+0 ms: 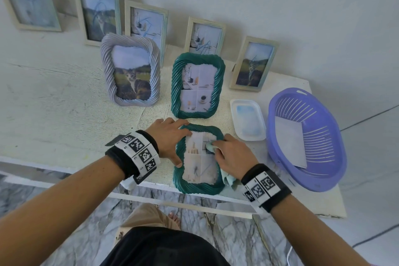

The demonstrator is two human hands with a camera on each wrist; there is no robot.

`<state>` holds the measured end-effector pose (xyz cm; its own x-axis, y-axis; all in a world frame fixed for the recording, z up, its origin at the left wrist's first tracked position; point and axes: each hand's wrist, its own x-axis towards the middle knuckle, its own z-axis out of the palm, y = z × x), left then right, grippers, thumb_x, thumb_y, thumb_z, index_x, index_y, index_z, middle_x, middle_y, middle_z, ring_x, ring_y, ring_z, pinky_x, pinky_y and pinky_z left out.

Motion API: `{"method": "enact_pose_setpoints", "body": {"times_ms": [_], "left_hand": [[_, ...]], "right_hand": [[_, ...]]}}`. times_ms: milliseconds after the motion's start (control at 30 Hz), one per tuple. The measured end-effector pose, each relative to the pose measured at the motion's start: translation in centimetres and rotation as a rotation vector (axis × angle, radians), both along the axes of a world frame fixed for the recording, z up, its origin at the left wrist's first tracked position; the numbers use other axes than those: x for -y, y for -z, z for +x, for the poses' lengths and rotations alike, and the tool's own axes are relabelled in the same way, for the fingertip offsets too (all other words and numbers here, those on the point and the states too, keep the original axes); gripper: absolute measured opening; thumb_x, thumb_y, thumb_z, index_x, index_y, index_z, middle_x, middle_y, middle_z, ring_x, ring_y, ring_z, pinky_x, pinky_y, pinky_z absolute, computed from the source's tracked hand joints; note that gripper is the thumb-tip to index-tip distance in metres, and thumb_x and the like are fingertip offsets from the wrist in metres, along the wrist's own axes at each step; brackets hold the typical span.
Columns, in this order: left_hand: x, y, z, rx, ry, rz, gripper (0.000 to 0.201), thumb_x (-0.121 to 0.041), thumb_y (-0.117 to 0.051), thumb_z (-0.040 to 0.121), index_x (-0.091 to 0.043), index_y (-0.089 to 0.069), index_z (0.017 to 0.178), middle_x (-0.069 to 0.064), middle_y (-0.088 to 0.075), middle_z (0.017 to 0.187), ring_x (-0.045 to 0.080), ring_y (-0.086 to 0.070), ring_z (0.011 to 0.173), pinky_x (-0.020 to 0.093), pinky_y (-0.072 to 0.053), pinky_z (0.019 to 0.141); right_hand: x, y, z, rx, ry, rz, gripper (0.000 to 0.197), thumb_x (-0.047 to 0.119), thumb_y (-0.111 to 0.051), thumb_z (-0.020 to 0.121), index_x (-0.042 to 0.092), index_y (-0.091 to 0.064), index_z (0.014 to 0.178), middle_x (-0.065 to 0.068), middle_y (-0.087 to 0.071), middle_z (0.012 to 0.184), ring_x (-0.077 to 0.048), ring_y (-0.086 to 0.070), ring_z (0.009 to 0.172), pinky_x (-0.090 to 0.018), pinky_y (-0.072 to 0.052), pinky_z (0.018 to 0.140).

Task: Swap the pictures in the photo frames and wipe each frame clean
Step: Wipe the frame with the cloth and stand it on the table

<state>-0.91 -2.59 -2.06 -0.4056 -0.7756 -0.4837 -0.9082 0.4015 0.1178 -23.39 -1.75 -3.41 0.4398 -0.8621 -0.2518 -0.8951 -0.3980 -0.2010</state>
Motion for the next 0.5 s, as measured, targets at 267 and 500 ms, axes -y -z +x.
{"method": "enact_pose_setpoints", "body": {"times_ms": [267,500], "left_hand": [[-0.1,0.1,0.0,0.004,-0.002,0.001,0.098,-0.07,-0.071,0.067,-0.033,-0.029,0.147,-0.004,-0.01,0.16,0.026,-0.029,0.137,0.044,-0.029,0.111],[-0.1,0.1,-0.1,0.014,0.0,0.004,0.098,-0.07,-0.071,0.067,-0.033,-0.028,0.147,-0.003,-0.009,0.161,0.027,-0.029,0.137,0.045,-0.028,0.111]], "right_hand": [[-3.7,-0.4,-0.6,0.056,-0.162,0.142,0.036,0.026,-0.04,0.094,0.022,-0.058,0.125,-0.005,-0.051,0.109,-0.029,-0.06,0.084,-0.036,-0.05,0.075],[-1.4,0.1,0.6,0.018,0.076,0.0,0.03,0.026,-0.04,0.096,0.014,-0.062,0.114,-0.008,-0.053,0.104,-0.031,-0.06,0.084,-0.035,-0.045,0.071]]}}
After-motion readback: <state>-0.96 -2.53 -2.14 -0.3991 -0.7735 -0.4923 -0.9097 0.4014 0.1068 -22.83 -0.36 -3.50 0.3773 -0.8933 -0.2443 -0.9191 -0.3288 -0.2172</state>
